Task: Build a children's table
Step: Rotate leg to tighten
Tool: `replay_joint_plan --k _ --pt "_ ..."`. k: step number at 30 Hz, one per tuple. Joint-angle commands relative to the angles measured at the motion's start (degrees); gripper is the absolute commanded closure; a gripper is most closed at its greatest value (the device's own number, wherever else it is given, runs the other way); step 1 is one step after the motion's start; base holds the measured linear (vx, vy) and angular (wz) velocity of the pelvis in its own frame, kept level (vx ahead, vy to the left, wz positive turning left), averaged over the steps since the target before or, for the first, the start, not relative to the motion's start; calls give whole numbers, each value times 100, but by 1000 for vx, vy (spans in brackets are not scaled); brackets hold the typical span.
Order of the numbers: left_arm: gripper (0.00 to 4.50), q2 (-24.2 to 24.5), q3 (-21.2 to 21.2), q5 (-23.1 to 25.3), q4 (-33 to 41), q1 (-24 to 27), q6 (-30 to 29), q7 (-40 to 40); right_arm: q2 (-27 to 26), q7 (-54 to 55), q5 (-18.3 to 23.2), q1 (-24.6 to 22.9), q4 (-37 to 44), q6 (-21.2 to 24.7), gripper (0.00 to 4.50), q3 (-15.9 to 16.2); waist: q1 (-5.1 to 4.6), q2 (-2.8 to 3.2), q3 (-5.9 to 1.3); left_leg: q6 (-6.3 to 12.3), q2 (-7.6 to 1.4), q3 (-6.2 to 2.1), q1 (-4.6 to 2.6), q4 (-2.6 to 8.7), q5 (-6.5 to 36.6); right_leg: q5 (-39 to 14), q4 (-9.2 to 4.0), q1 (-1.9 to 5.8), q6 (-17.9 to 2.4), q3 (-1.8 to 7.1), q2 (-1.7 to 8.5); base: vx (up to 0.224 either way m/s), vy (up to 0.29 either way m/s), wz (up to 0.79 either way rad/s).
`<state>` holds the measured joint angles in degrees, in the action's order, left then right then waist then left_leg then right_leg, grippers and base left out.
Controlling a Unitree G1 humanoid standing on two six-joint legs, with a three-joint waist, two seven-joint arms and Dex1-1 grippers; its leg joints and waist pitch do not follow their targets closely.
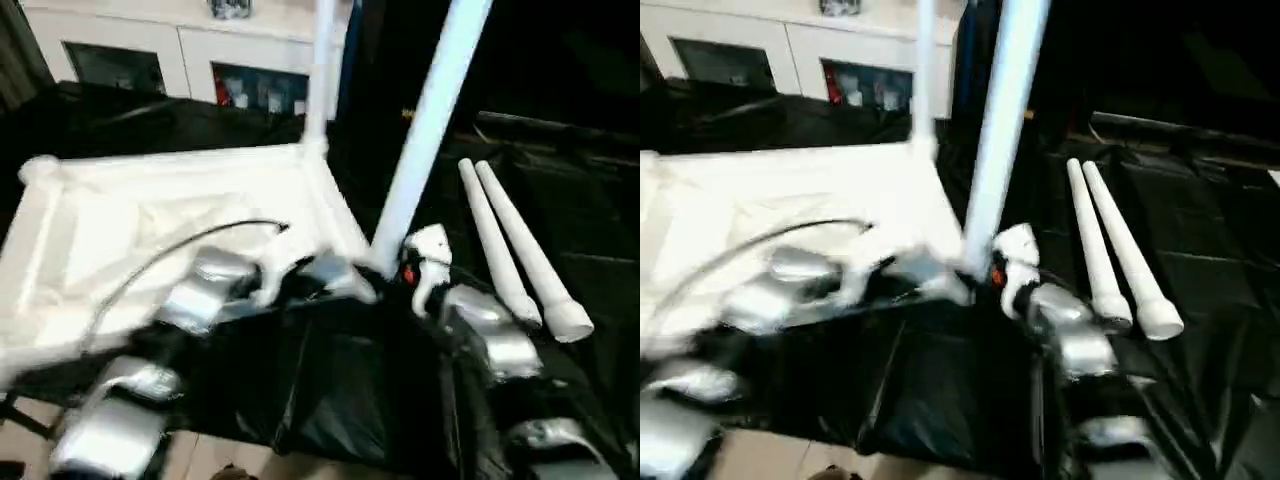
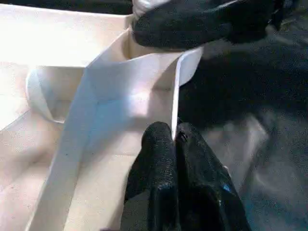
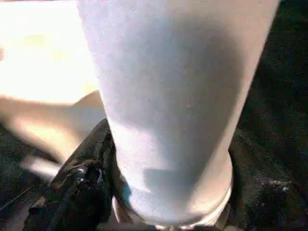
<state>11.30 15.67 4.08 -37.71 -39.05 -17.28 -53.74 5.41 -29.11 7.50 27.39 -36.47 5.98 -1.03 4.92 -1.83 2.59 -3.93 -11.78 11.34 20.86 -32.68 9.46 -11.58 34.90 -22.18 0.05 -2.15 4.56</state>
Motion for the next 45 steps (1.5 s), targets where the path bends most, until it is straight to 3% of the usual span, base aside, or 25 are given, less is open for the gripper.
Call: replay_joint_plan --k 1,2,3,5,8,11,13,15,18,22,23,27,28,29,34,40,41,42,44,45 --pt "450 -399 109 83 -310 -92 -156 666 -488 251 18 52 -216 59 178 289 -30 76 -281 -281 -143 -119 -136 421 2023 -1933 -539 119 -965 195 341 0 0 0" --pt "450 -489 133 109 -334 -112 -164 747 -586 402 -57 83 -261 -2 178 331 -39 97 -281 -260 -133 -107 -143 414 2005 -1861 -549 97 -945 200 325 0 0 0" --pt "450 -542 152 123 -338 -116 -168 783 -649 492 -108 98 -285 -45 178 361 -44 82 -276 -243 -129 -109 -137 419 2019 -1890 -556 102 -931 196 323 0 0 0" --pt "450 -594 175 157 -354 -117 -136 841 -762 725 -225 137 -349 -84 122 371 -47 100 -298 -199 -126 -116 -117 417 1917 -1842 -547 120 -887 193 323 0 0 0" --pt "450 -553 241 188 -317 -100 -35 681 -816 554 -289 117 -172 -109 106 441 -65 121 -300 -161 -125 -116 -98 426 1925 -1688 -537 134 -896 189 304 0 0 0" --pt "450 -326 288 209 -225 -40 187 332 -576 190 -366 57 41 -185 68 565 -90 129 -308 -145 -128 -118 -89 430 1894 -1522 -521 144 -934 186 297 0 0 0" --pt "450 -75 309 122 -38 72 418 -122 -281 -308 -280 -6 238 -195 68 639 -104 131 -323 -91 -127 -108 -79 415 1811 -1323 -507 160 -968 189 296 0 0 0" --pt "450 190 345 12 189 189 571 -614 38 -929 -119 -59 424 -167 68 693 -130 127 -351 47 -132 -109 -22 387 1467 -700 -428 225 -1109 181 289 0 0 0" --pt "450 421 384 -79 385 288 587 -1044 306 -1476 17 -90 560 -137 68 736 -155 142 -370 209 -135 -88 -23 342 1153 -43 -357 235 -1366 174 279 0 0 0" --pt "450 799 441 -134 405 339 769 -1677 797 -2482 143 -97 786 -24 68 868 -104 160 -369 378 -144 -61 -29 311 946 351 -314 225 -1548 164 263 0 0 0" --pt "450 851 447 -138 374 333 832 -1774 863 -2626 123 -94 801 -26 94 893 -97 158 -369 365 -151 -58 -32 314 991 288 -315 228 -1551 160 263 0 0 0" --pt "450 1048 495 -105 255 286 960 -2082 1112 -3165 163 -32 801 95 103 981 -76 228 -346 181 -158 -58 -66 336 1358 -213 -359 204 -1530 159 266 0 0 0" --pt "450 1081 506 -97 236 280 981 -2122 1151 -3252 174 -21 801 129 132 1006 -62 200 -343 143 -163 -56 -63 337 1420 -319 -362 213 -1516 164 273 0 0 0" --pt "450 1119 521 -91 213 267 1001 -2179 1197 -3351 158 -19 800 145 140 1064 -47 219 -338 122 -159 -58 -62 338 1430 -385 -365 210 -1509 167 279 0 0 0" --pt "450 1122 489 -124 82 204 986 -2211 1188 -3440 152 -133 890 211 173 1233 -6 199 -347 89 -158 -54 -64 333 1304 -342 -354 203 -1497 174 285 0 0 0" --pt "450 950 371 -125 -87 169 811 -1855 958 -3040 175 -322 982 362 184 1116 -9 191 -334 83 -156 -53 -66 341 1314 -414 -363 193 -1464 178 286 0 0 0" --pt "450 866 327 -121 -143 146 735 -1677 879 -2828 155 -370 982 396 184 1073 -28 148 -315 43 -152 -54 -73 359 1493 -753 -402 184 -1410 177 290 0 0 0" --pt "450 755 286 -106 -204 113 657 -1456 771 -2535 117 -418 957 389 185 1010 -32 172 -287 -23 -153 -65 -104 380 1712 -1227 -449 154 -1329 186 310 0 0 0" --pt "450 396 152 -50 -396 -26 385 -705 437 -1577 -43 -417 700 405 185 817 -52 124 -252 -152 -152 -70 -167 392 2038 -2035 -532 89 -1156 200 333 0 0 0" --pt "450 307 117 -38 -448 -63 317 -513 342 -1315 -82 -407 619 403 185 769 -60 131 -240 -193 -152 -82 -188 395 2143 -2308 -561 67 -1090 202 346 0 0 0"
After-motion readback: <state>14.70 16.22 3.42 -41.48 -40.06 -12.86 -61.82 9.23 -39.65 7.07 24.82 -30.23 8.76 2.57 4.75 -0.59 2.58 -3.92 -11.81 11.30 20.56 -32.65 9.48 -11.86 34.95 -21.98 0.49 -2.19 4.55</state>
